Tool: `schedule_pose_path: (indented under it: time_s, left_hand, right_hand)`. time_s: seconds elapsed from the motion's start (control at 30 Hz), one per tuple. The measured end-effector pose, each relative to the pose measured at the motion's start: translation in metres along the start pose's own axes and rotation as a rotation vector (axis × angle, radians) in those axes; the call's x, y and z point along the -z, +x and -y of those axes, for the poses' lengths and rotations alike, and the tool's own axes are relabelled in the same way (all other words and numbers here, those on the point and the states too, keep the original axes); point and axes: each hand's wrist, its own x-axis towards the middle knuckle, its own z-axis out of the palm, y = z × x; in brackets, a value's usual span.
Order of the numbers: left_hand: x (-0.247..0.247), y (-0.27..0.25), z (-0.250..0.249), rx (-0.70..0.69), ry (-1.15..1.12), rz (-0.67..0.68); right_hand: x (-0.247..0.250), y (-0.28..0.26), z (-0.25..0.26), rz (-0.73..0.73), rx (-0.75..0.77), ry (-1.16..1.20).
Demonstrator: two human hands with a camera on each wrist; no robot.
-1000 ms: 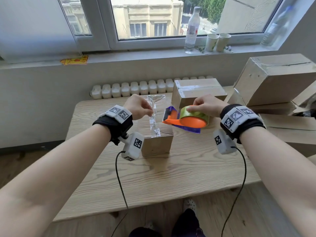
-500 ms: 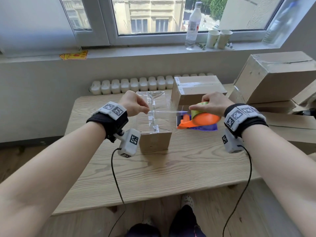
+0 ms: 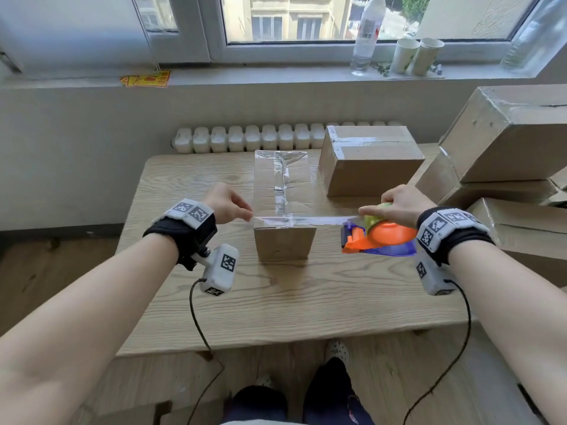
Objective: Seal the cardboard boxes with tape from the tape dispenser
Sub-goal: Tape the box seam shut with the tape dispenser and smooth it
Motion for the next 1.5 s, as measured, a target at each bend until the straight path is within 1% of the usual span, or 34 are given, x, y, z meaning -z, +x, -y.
schedule_pose_path:
  time_s: [0.07,0.27,0.43,0.6,0.77,0.93,1.07,1.2,1.37,1.43,1.5]
  left_hand:
    - [-0.006,0.000,0.007,0.039,0.002,-0.004]
    - [-0.018,0.006,0.028,0.128,-0.086,-0.058]
    - [-0.026,0.009,0.031,0.169,-0.105,-0.095]
    - [-0.033,0.009,0.029,0.185,-0.097,-0.120]
    - [-0.038,0.012,0.028,0.217,-0.072,-0.117]
    - [-0.040,0.013,0.025,0.262,-0.078,-0.064]
    - [-0.044,0.011,0.020,0.245,0.000,-0.109]
    - [-0.047,0.010,0.015,0.282,0.016,-0.147]
    - [-0.052,0.002,-0.007,0.256,0.255,-0.245]
    - [-0.056,-0.002,-0.011,0.254,0.297,-0.252]
    - [-0.058,-0.006,-0.012,0.277,0.285,-0.246]
  right_hand:
    - [-0.007,0.002,0.005,0.016,0.011,0.004]
    - [-0.025,0.015,0.009,0.066,0.003,-0.056]
    - [-0.032,0.019,0.008,0.073,0.002,-0.093]
    - [-0.037,0.021,0.006,0.048,-0.013,-0.097]
    - [-0.042,0.024,0.006,0.044,-0.025,-0.115]
    - [-0.048,0.024,0.005,0.029,-0.054,-0.137]
    - [-0.052,0.022,0.006,0.017,-0.055,-0.131]
    - [-0.053,0.019,0.005,0.027,-0.054,-0.085]
    - [-0.046,0.015,0.001,0.038,-0.043,0.006]
    - [-0.043,0.013,0.000,0.033,-0.034,0.034]
    - [-0.042,0.012,-0.003,0.034,-0.023,0.062]
